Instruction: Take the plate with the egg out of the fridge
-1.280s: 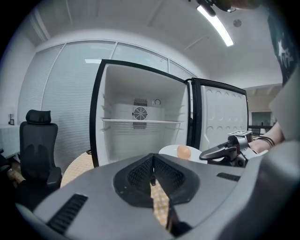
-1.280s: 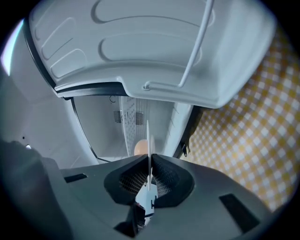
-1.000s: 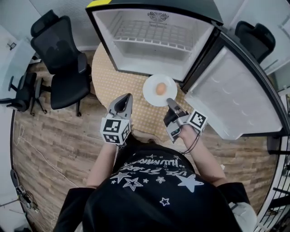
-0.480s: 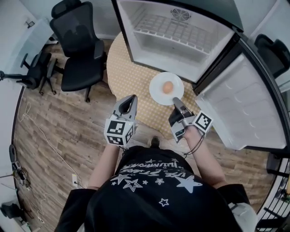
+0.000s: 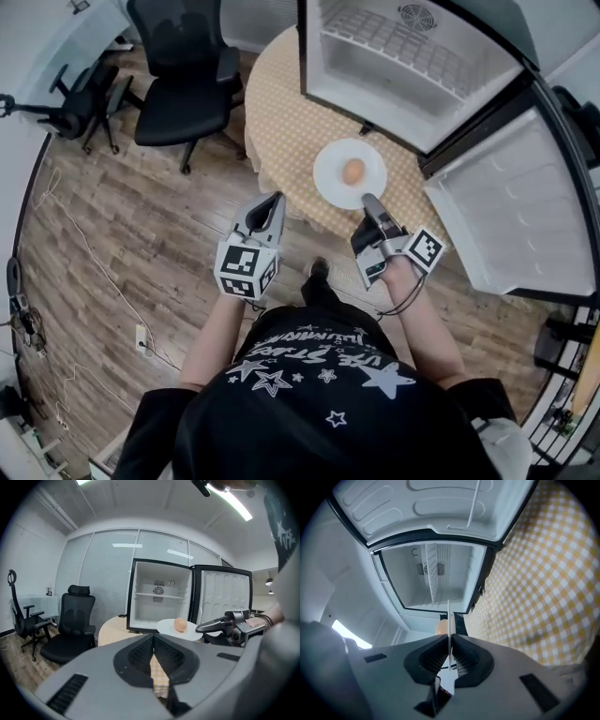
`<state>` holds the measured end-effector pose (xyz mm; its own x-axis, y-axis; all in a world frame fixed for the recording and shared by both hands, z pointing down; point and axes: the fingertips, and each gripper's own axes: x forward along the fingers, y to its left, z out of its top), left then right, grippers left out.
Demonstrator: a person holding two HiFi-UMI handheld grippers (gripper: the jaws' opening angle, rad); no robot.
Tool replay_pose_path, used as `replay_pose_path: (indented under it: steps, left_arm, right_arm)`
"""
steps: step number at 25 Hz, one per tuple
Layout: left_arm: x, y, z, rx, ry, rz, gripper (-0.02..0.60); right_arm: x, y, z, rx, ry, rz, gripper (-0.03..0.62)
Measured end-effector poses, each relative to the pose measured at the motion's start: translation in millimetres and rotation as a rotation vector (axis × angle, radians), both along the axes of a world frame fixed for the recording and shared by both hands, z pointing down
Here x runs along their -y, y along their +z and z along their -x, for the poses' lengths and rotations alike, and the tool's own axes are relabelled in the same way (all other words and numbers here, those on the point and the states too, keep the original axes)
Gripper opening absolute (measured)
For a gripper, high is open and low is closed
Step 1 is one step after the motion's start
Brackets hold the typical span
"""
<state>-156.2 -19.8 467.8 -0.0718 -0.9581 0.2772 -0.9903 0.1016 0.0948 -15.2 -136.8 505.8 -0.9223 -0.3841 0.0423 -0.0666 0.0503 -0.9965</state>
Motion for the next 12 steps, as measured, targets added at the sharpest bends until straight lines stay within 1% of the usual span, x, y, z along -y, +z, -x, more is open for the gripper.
replay_pose_path:
  steps: [5, 12]
  left_arm:
    - [-48.0, -2.2, -2.1, -0.002, -0.014, 0.009, 0.006]
    - [-95.9, -5.5, -17.4, 0.011, -0.007, 0.003, 0.006]
  right_arm:
    - [-43.9, 0.0, 4.9, -0.003, -0.029, 0.020, 0.038]
    - [-89.5, -12.5, -1.3, 0.014, -0.063, -0.027, 0.038]
